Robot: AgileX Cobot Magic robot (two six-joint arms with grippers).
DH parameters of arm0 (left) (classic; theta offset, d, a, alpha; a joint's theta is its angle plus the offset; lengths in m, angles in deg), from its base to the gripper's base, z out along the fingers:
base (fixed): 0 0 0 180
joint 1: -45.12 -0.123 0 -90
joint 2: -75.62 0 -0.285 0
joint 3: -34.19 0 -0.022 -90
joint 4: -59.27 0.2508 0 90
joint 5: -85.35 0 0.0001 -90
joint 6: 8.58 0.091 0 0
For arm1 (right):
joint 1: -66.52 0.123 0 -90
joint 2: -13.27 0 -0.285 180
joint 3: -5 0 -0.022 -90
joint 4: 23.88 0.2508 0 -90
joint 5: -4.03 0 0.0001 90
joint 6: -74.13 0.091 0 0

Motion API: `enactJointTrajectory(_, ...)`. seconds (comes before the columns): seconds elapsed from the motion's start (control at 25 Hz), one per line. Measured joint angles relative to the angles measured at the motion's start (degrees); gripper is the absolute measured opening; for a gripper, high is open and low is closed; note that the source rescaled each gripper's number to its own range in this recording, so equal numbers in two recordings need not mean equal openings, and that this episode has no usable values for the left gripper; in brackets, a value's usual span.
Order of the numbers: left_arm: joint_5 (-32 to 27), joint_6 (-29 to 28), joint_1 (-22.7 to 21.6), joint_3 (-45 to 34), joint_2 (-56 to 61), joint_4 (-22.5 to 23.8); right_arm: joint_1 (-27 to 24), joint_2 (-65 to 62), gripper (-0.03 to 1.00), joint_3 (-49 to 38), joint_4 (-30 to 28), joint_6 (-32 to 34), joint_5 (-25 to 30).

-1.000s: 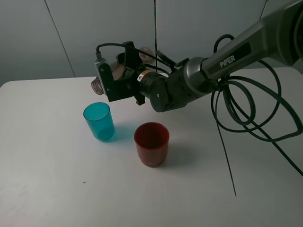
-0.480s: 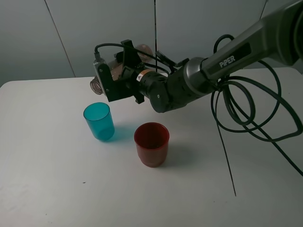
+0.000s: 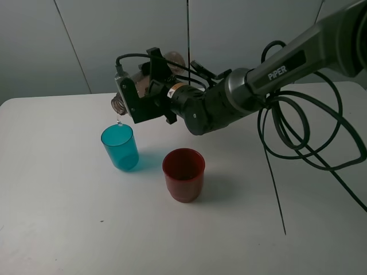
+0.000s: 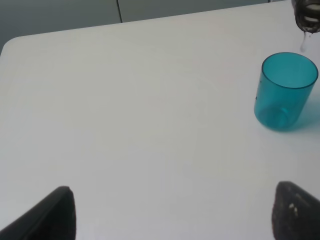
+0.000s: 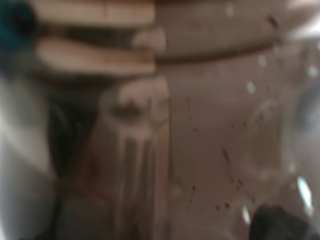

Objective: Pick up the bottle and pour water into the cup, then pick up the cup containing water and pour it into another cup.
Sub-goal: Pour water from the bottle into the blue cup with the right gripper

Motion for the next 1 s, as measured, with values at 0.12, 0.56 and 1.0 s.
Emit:
enactJointTrajectory(0.12,0.00,0.00,0.00,0.00,0.00,0.00,-0.42,0.00,0.00,0.00,-1.40,-0.26,0.00)
enactJointTrajectory(0.56,0.00,0.00,0.00,0.00,0.00,0.00,-1.14,0.00,0.00,0.00,-2.78,-0.36,-0.98)
enactJointTrajectory(1.0,0.00,0.00,0.00,0.00,0.00,0.00,-1.24,0.00,0.00,0.00,-5.72,-0.59,-0.98)
